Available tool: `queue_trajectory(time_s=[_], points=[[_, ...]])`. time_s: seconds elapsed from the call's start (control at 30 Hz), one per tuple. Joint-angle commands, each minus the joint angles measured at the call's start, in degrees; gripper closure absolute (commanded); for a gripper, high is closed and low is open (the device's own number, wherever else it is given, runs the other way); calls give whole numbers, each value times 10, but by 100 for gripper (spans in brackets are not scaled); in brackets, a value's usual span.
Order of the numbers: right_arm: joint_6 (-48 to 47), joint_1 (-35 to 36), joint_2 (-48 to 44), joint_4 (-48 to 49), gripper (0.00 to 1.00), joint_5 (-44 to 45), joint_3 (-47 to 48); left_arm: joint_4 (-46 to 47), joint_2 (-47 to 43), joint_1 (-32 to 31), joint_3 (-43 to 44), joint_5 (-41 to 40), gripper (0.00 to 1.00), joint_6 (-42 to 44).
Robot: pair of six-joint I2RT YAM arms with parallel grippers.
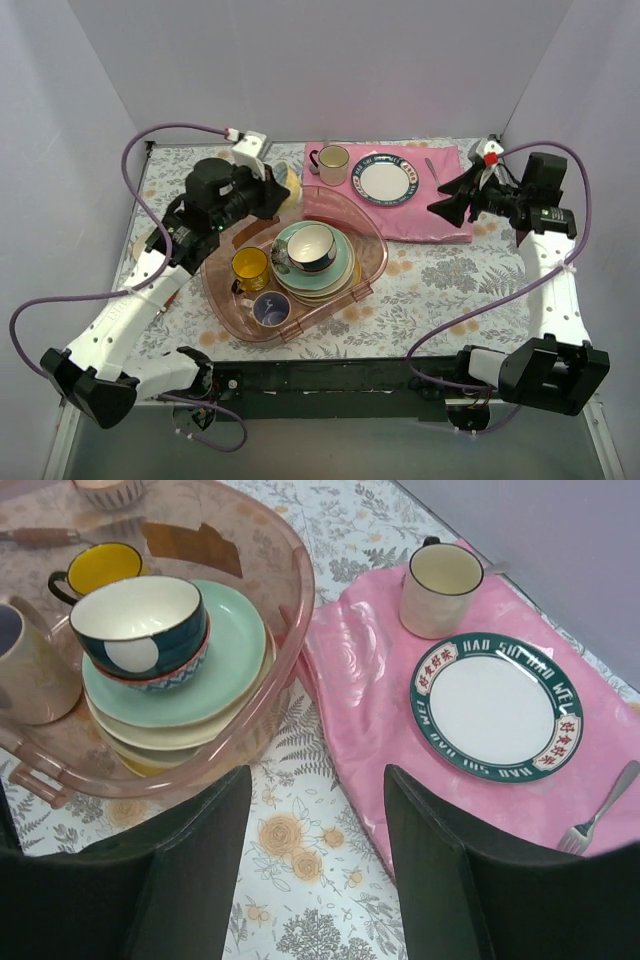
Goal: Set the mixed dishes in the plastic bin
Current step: Place the bowl in the plastic bin.
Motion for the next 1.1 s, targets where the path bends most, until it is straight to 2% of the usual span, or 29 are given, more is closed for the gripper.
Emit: queue_trajectory(time_s=[0.0,0.2,0.27,0.3,0.4,0.6,0.67,0.9,1.07], points=[[33,5,43,-119,36,-20,116,62,-15,-126,-21,-64,100,43],[72,56,135,-248,36,-10,306,133,12,-309,-56,-252,100,137],[92,84,152,-257,35,10,335,165,35,-350,-61,-320,100,166],[114,97,147,-249,32,28,333,186,46,-385,-62,-337,100,197],[141,131,135,-220,29,45,314,225,84,-434,-59,-395,100,249],[207,164,94,-178,28,76,244,258,164,-471,-40,-439,100,305],[207,178,81,-172,28,98,221,280,180,-477,-34,-448,100,323],[165,240,43,-166,31,263,150,308,219,-486,-13,-462,100,345],[155,268,39,-163,34,304,119,315,227,-494,-7,-468,100,351]])
